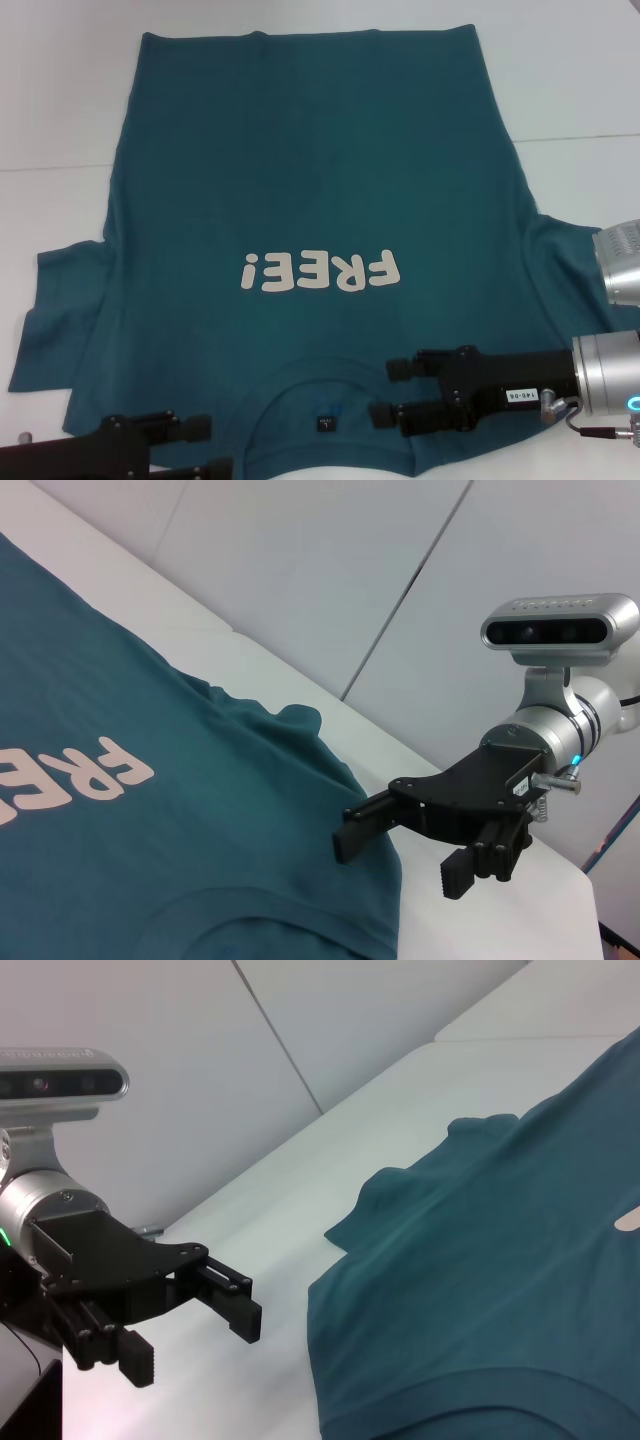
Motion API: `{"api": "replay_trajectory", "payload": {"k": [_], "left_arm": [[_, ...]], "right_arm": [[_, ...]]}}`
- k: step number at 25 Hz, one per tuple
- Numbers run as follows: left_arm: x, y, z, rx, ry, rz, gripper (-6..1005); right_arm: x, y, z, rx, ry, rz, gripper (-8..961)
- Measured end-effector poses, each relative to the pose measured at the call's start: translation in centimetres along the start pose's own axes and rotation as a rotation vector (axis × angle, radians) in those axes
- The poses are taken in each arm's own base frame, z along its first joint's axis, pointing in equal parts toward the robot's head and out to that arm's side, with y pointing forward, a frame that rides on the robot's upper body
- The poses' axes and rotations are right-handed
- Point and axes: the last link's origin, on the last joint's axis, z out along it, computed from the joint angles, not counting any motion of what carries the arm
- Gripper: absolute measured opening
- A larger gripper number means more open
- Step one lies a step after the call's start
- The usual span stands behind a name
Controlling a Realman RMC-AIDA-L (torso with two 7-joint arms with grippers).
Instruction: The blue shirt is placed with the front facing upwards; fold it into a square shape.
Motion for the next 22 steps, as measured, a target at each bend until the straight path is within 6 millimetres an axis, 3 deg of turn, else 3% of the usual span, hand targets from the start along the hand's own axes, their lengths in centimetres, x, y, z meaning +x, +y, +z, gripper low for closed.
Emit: {"api": "replay_trajectory", "payload": {"k": [17, 22], "left_arm": [[0.0, 0.1, 0.0, -0.005, 0.003, -0.015, 720], [2.0, -1.2, -1.4, 0.047, 0.071, -0.222, 720]], "right_arm": [[0.2, 0.0, -0.2, 0.002, 0.000, 0.009, 918], [-0.7, -0.4, -0.7, 0.024, -0.034, 0.107, 918]]}}
